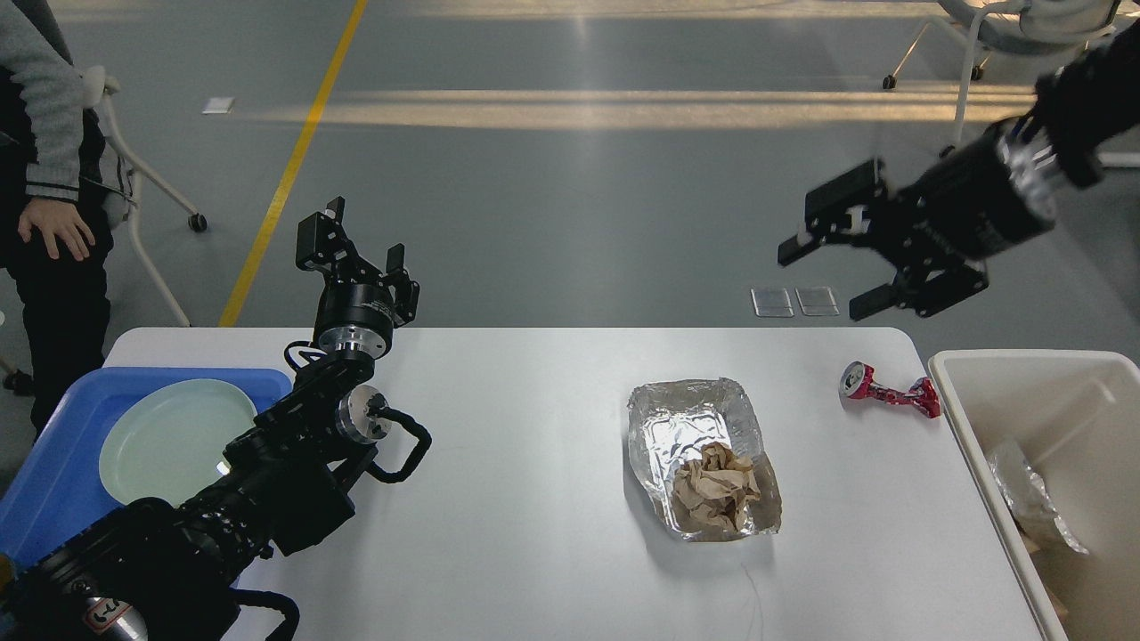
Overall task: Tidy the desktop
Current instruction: 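Raise the open right gripper away from the red can, then lower the right gripper onto the foil tray rim and grasp it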
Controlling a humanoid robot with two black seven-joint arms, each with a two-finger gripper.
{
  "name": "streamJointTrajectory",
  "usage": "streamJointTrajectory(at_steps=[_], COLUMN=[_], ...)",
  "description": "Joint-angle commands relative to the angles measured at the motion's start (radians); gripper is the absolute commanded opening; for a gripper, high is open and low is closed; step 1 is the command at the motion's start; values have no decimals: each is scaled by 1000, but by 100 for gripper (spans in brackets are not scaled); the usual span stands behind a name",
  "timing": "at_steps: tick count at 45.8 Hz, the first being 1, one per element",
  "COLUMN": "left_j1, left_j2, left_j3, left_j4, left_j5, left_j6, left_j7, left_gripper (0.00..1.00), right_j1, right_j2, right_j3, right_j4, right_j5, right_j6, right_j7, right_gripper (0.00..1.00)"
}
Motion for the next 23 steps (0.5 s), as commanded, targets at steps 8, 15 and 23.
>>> streamJointTrajectory(at_steps=[8,15,23], left_j1=[0,0,0], left_j2=[0,0,0], left_j3=[0,0,0], left_j4=[0,0,-1], left_j5=[0,0,0], left_j6=[0,0,0], left_j7=[0,0,0], left_gripper=[99,99,99], right_j1=[-246,-354,-450], right_j2=[176,245,294], right_j3=[-2,-6,-6], right_j4=[-46,-98,-167], right_j5=[-82,-128,-199], right_j6=[-347,-548,-694], right_j7=[0,0,0], right_gripper=[100,100,100])
